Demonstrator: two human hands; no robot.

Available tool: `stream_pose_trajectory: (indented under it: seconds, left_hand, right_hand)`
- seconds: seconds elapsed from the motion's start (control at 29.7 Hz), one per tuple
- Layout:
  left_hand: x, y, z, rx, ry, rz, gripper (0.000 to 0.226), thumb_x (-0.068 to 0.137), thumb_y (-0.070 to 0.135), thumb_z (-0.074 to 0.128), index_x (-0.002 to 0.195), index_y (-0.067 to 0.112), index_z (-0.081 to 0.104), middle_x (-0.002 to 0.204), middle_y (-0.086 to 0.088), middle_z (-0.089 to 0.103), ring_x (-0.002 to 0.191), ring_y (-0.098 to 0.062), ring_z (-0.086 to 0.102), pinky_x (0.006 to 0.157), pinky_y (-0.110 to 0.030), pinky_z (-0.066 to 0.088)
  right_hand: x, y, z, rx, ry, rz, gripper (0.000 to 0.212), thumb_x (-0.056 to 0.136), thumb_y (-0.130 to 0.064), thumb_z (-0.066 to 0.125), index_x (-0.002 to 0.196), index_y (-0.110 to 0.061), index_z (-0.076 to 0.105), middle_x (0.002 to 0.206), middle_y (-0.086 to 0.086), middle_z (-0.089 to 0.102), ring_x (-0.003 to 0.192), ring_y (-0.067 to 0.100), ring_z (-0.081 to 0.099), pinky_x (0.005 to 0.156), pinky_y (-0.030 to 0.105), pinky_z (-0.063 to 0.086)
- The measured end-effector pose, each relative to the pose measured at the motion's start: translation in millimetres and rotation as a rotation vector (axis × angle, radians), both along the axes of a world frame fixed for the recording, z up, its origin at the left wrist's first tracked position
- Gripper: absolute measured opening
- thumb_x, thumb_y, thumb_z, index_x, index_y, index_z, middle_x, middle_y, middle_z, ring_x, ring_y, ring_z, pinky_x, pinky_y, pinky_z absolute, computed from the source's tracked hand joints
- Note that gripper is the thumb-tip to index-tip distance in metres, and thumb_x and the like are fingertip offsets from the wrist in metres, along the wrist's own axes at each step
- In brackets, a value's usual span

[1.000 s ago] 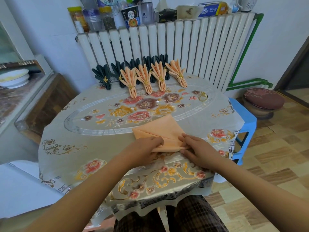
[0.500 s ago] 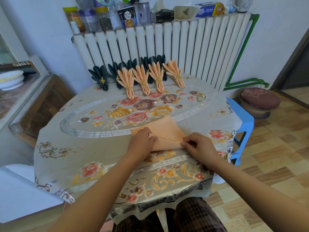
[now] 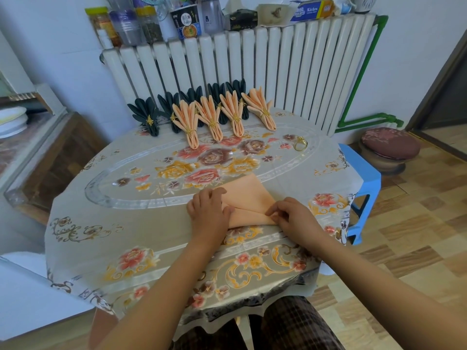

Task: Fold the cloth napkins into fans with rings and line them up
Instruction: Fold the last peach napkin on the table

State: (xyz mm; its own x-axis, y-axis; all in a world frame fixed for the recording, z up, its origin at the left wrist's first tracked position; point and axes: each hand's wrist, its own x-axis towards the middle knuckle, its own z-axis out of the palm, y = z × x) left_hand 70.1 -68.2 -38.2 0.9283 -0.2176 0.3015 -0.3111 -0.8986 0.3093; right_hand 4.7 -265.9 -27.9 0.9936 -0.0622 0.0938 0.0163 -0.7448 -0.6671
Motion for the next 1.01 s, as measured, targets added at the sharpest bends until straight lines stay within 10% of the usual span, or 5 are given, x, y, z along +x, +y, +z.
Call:
stream_pose_trajectory:
  seconds: [0.2, 0.34, 0.61, 0.88, 1.01]
  left_hand:
    - [5, -6, 13, 0.370, 0.005, -0.503, 0.046, 0.097, 0.021, 0.046, 0.142, 0.012, 0.043, 0.151, -0.007, 0.037, 0.143, -0.023, 0.027, 0.117, -0.033, -0.004]
    - [-1, -12, 6, 0.420, 0.282, -0.429, 0.056, 0.103, 0.043, 0.015, 0.154, 0.023, 0.004, 0.161, 0.002, -0.004, 0.147, -0.011, -0.008, 0.118, -0.039, -0.010]
    - [0, -12, 9, 0.403, 0.401, -0.434, 0.056, 0.103, 0.044, 0.013, 0.153, 0.026, -0.004, 0.160, 0.006, -0.014, 0.145, -0.008, -0.016, 0.118, -0.040, -0.013]
    - [21, -32, 44, 0.319, 0.252, -0.420, 0.036, 0.102, 0.027, 0.032, 0.126, 0.026, 0.058, 0.135, 0.006, 0.051, 0.132, -0.014, 0.036, 0.114, -0.043, 0.003]
    - [50, -65, 56, 0.342, 0.300, -0.630, 0.037, 0.095, 0.012, 0.047, 0.127, 0.028, 0.055, 0.138, 0.007, 0.042, 0.134, -0.015, 0.030, 0.112, -0.037, 0.007]
  right_hand:
    - [-2, 4, -6, -0.080, -0.068, 0.030, 0.014, 0.086, -0.002, 0.060, 0.093, -0.006, 0.071, 0.086, 0.001, 0.052, 0.095, 0.021, 0.050, 0.073, 0.017, 0.029]
    - [-2, 4, -5, -0.066, -0.066, 0.021, 0.014, 0.087, -0.005, 0.059, 0.092, -0.010, 0.070, 0.081, -0.006, 0.048, 0.094, 0.017, 0.048, 0.069, 0.010, 0.028]
    - [9, 14, 0, -0.037, -0.006, -0.177, 0.008, 0.080, -0.029, 0.071, 0.079, -0.023, 0.067, 0.077, -0.010, 0.047, 0.090, 0.014, 0.041, 0.086, 0.032, 0.036]
    - [17, 14, 8, -0.043, 0.195, -0.217, 0.009, 0.083, -0.035, 0.067, 0.082, -0.028, 0.064, 0.095, -0.007, 0.052, 0.106, 0.018, 0.043, 0.084, 0.031, 0.027]
    - [19, 12, 10, -0.008, 0.214, -0.227, 0.010, 0.081, -0.035, 0.069, 0.081, -0.029, 0.061, 0.086, -0.007, 0.058, 0.105, 0.019, 0.047, 0.083, 0.033, 0.027]
